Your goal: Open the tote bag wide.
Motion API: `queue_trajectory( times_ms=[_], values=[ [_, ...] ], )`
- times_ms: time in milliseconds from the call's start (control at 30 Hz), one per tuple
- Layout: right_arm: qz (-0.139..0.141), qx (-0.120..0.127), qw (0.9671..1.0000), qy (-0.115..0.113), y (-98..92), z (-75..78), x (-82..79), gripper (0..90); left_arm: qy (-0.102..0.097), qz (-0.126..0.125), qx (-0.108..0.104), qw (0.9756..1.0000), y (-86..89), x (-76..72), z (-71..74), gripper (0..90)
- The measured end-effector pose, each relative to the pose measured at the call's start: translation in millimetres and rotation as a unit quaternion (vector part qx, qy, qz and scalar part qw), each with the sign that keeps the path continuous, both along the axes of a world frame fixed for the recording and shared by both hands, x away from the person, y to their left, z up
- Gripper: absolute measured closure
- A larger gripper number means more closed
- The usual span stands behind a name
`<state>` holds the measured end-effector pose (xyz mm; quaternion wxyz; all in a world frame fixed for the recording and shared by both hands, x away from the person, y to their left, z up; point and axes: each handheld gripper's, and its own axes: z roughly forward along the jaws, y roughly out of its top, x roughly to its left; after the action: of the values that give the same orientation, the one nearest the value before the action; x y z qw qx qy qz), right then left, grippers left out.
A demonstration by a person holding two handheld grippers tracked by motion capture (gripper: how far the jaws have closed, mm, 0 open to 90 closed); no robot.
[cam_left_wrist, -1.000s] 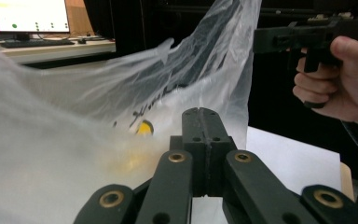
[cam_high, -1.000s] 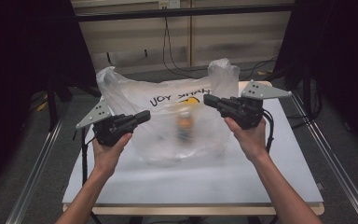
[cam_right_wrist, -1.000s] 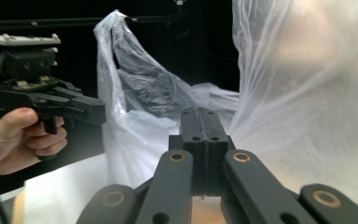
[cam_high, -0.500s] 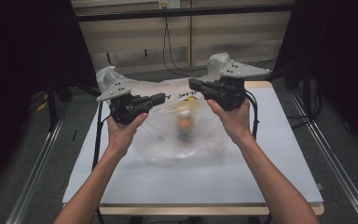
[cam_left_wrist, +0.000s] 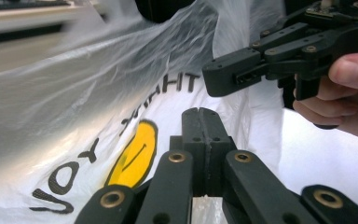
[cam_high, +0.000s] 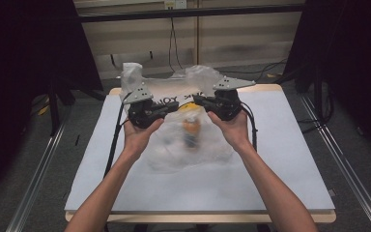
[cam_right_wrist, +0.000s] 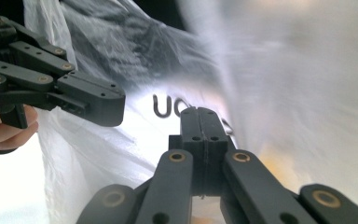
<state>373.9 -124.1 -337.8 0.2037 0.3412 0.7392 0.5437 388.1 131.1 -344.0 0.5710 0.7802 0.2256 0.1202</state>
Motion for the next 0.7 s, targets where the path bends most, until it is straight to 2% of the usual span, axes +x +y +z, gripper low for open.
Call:
queue_trajectory(
  times_ms=[33,67,200,267,300,367,400,433,500,567,600,633,700],
  values=[
    [0.0,0.0,1.0,0.0,0.0,0.0,0.0,90.0,0.0,0.0,0.0,1.0,0.0,0.0,0.0,90.0],
    [0.002,0.001,1.0,0.009,-0.7,-9.0,3.4,90.0,0.005,-0.003,0.011,0.9999,-3.3,2.7,-7.1,90.0],
    [-0.001,-0.002,0.9998,0.018,-2.1,-17.8,5.1,90.0,0.017,-0.004,0.015,0.9997,-6.7,3.6,-15.4,90.0],
    [-0.002,0.002,0.9998,0.02,-4.4,-22.3,4.1,90.0,0.008,0.004,0.031,0.9995,-8.8,2.4,-20.0,90.0],
    [-0.001,0.004,0.9997,0.023,-5.6,-24.9,3.4,90.0,0.007,-0.002,0.036,0.9993,-9.3,2.7,-22.4,90.0],
    [-0.005,0.008,0.9994,0.033,-6.9,-35.0,1.9,90.0,0.014,0.002,0.026,0.9995,-11.0,4.6,-29.6,90.0],
    [-0.005,0.008,0.9994,0.033,-6.9,-35.0,1.9,90.0,0.014,0.002,0.026,0.9995,-11.0,4.6,-29.6,90.0],
    [-0.005,0.001,0.9993,0.038,-5.2,-41.9,1.3,90.0,0.018,0.002,0.027,0.9995,-11.2,5.6,-31.8,90.0],
    [-0.002,-0.008,0.999,0.043,-4.9,-48.2,0.7,90.0,0.024,-0.004,0.039,0.9989,-13.2,5.4,-39.0,90.0],
    [-0.006,-0.004,0.9989,0.046,-6.6,-53.7,-0.4,90.0,0.026,-0.006,0.044,0.9987,-13.6,5.4,-41.6,90.0],
    [-0.004,0.001,0.9988,0.049,-9.0,-55.5,-0.6,90.0,0.029,-0.008,0.044,0.9986,-13.7,5.5,-44.5,90.0],
    [-0.006,0.004,0.9985,0.053,-11.5,-57.3,-1.0,90.0,0.033,-0.004,0.034,0.9989,-11.6,5.9,-49.1,90.0],
    [-0.009,-0.001,0.9983,0.058,-14.5,-62.0,-2.5,90.0,0.039,-0.002,0.032,0.9987,-10.0,6.1,-50.5,90.0]
  ],
)
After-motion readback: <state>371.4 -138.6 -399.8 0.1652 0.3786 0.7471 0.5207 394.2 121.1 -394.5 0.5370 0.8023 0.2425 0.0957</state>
